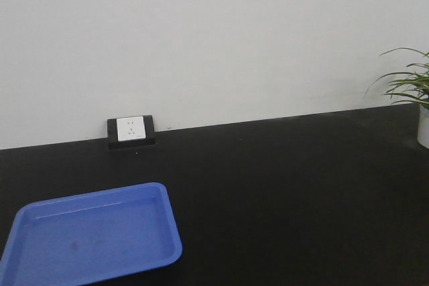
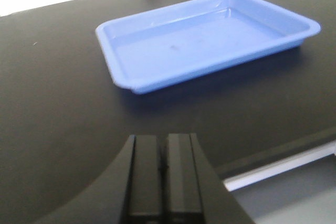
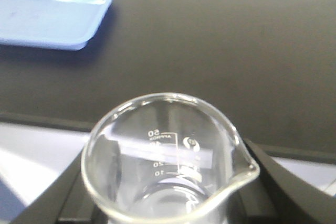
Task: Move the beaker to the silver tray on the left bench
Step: 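Drive the base to the bench with the silver tray, holding the beaker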
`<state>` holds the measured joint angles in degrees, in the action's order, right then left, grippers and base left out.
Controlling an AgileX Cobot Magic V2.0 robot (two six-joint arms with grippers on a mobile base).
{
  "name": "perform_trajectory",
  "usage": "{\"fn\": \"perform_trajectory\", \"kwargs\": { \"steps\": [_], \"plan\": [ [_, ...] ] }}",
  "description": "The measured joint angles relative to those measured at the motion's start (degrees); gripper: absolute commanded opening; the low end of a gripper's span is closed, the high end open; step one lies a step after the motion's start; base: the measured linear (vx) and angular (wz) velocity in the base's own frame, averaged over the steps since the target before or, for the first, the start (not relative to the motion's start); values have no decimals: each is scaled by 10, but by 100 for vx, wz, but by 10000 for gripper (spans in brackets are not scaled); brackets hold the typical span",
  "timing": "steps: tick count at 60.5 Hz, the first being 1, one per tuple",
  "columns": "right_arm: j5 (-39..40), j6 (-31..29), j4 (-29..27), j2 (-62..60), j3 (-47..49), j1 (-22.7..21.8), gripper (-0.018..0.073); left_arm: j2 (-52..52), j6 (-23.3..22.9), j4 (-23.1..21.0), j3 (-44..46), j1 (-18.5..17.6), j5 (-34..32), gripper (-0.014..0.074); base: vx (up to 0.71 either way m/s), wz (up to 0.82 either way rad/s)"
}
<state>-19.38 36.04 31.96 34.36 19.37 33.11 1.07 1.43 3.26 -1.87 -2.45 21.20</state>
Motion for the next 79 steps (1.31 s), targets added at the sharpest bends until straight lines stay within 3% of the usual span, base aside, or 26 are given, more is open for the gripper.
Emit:
{"fn": "perform_trajectory", "kwargs": {
  "steps": [79],
  "plan": [
    [0,0,0,0,0,0,-11,0,0,0,0,0,0,1,-32,25]
  ]
}}
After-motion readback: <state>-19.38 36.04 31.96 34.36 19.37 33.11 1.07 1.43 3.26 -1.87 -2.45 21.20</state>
